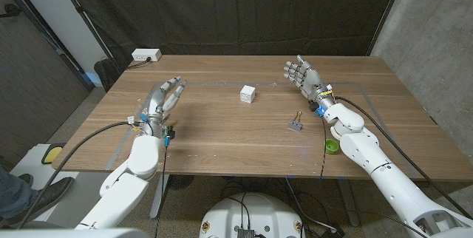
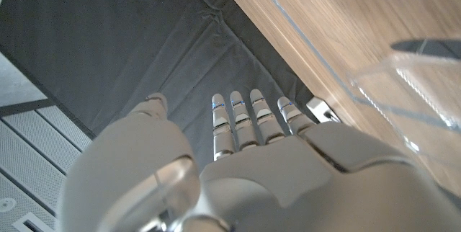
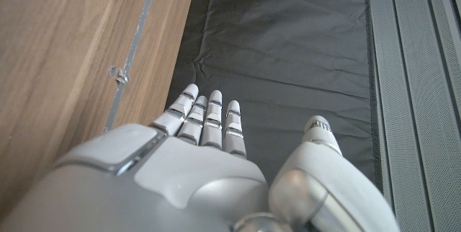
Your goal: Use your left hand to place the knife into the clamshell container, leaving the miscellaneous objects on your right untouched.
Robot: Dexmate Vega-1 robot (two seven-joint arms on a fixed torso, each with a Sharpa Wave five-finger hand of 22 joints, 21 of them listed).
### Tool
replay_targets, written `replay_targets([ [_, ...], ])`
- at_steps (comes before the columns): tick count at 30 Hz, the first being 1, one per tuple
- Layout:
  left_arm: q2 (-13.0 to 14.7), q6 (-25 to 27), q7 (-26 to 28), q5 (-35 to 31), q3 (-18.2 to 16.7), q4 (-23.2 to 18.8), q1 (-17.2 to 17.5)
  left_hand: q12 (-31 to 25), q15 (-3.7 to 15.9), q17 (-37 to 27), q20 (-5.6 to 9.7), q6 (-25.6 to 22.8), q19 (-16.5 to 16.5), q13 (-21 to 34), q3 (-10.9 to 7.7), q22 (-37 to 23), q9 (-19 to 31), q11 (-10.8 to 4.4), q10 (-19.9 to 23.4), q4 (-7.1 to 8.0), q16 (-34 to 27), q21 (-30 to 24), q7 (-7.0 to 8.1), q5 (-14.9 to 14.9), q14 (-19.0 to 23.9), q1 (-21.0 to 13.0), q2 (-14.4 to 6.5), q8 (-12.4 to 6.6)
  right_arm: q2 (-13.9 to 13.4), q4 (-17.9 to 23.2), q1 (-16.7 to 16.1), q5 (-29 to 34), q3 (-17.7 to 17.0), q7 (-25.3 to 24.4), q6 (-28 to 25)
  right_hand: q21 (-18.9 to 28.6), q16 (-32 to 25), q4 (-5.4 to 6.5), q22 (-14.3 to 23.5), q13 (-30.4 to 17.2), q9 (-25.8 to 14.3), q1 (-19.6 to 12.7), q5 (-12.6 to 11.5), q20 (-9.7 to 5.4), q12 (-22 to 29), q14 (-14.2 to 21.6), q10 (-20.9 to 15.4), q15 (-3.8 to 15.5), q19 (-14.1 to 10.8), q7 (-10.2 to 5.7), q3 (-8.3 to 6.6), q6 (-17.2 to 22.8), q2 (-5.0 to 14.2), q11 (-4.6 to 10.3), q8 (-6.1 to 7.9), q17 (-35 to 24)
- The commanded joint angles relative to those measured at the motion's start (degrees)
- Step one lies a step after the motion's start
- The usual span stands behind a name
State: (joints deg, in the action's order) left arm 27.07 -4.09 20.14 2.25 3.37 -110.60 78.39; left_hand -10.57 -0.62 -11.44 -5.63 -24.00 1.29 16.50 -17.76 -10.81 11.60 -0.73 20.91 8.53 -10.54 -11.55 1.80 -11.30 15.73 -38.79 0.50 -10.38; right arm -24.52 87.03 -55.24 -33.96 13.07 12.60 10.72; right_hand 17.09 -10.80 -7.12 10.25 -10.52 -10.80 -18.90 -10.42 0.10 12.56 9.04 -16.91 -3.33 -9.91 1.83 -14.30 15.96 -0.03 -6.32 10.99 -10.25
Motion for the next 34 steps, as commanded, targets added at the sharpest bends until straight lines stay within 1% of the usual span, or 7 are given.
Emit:
replay_targets([
  [1,-0.91,-5.57,-7.97,9.56,2.0,7.02,-7.44,-0.7,-0.15,-0.16,0.2,0.56,2.14,-0.05,0.51,-0.37,0.09,0.09,0.55,0.21,-0.58,-1.21,-0.41,-0.12,0.09,1.04,-0.15,-0.3,-0.53,1.24,-1.65,-0.83,-1.41,0.28,2.33,-0.33,0.06,0.02,0.28,-0.31,-0.08,0.28,-0.39,-0.13,0.1,0.12,-0.59,0.1,-0.19,-0.34,0.0,0.06,0.21,0.2,0.32,-0.13],
  [3,-1.05,-5.97,-9.78,12.17,2.08,8.05,-8.23,-0.71,-0.15,-0.15,0.28,0.85,2.32,-0.11,0.57,-0.4,0.08,0.34,0.46,0.19,-0.64,-1.3,-0.66,-0.12,0.18,1.17,-0.17,-0.27,-0.55,1.0,-1.65,-0.74,-1.33,0.77,2.98,-0.39,0.0,0.04,0.28,-0.31,-0.08,0.32,-0.39,-0.09,0.14,0.28,-0.7,0.28,-0.23,-0.51,0.03,0.16,0.21,0.62,0.35,-0.13],
  [5,-1.83,-7.51,-10.78,14.2,2.28,9.45,-8.84,-0.72,-0.22,-0.13,0.25,1.19,2.19,-0.18,0.64,-0.43,0.06,0.47,0.34,0.18,-0.65,-1.27,-1.16,-0.14,0.13,1.32,-0.19,-0.23,-0.52,1.24,-1.95,-0.58,-1.34,0.56,3.32,-0.56,-0.04,0.03,0.29,-0.3,-0.08,0.34,-0.42,-0.23,0.25,0.53,-1.0,0.72,-0.47,-1.14,0.08,1.01,0.22,2.48,0.63,-0.12],
  [9,-2.63,-10.11,-10.68,14.56,2.95,11.15,-9.61,-0.94,0.32,-0.08,0.04,1.85,2.01,-0.39,0.87,-0.49,-0.02,0.39,0.53,0.11,-0.87,-1.24,-2.78,-0.19,0.53,1.76,-0.23,-0.28,-0.7,1.87,-2.46,-0.28,-1.42,0.02,3.52,-0.65,-0.08,-0.02,0.29,-0.28,-0.08,0.27,-0.45,-0.86,0.36,0.8,-1.37,1.34,-0.79,-1.51,0.1,1.81,0.22,3.31,0.85,-0.09],
  [17,-2.63,-11.03,-10.58,15.35,3.44,11.32,-10.03,-1.08,0.43,-0.02,0.07,1.9,1.6,-0.57,1.01,-0.5,-0.08,0.15,0.74,0.02,-0.85,-1.1,-2.79,-0.24,0.49,2.02,-0.26,-0.45,-1.2,3.61,-3.54,0.37,-1.87,-1.09,4.44,-0.81,-0.01,-0.06,0.29,-0.26,-0.07,0.22,-0.47,-1.36,0.34,0.79,-1.45,1.23,-1.01,-1.28,0.13,1.92,0.23,1.97,0.78,-0.07],
  [26,-2.64,-11.17,-9.7,15.31,3.74,11.45,-9.71,-1.21,0.42,0.04,-0.07,2.36,1.16,-0.73,1.14,-0.5,-0.13,-0.02,0.93,-0.05,-0.88,-0.95,-2.06,-0.29,0.55,2.26,-0.29,-0.45,-1.44,4.74,-4.5,0.51,-2.05,-2.63,3.89,-0.94,0.0,-0.06,0.29,-0.26,-0.07,0.2,-0.48,-1.28,0.32,0.84,-1.46,1.17,-0.98,-1.15,0.13,1.88,0.27,1.84,0.71,-0.07],
  [34,-2.16,-11.14,-9.38,15.51,3.46,11.13,-9.04,-1.25,0.37,0.08,-0.15,2.17,0.86,-0.86,1.22,-0.49,-0.16,-0.01,0.96,-0.12,-0.89,-0.85,-1.94,-0.33,0.6,2.41,-0.33,-0.64,-1.0,3.39,-2.79,1.15,-1.19,-2.47,3.95,-1.07,0.03,-0.06,0.3,-0.25,-0.07,0.17,-0.48,-1.21,0.29,0.84,-1.45,1.09,-1.01,-1.06,0.11,1.83,0.35,1.77,0.63,-0.07],
])
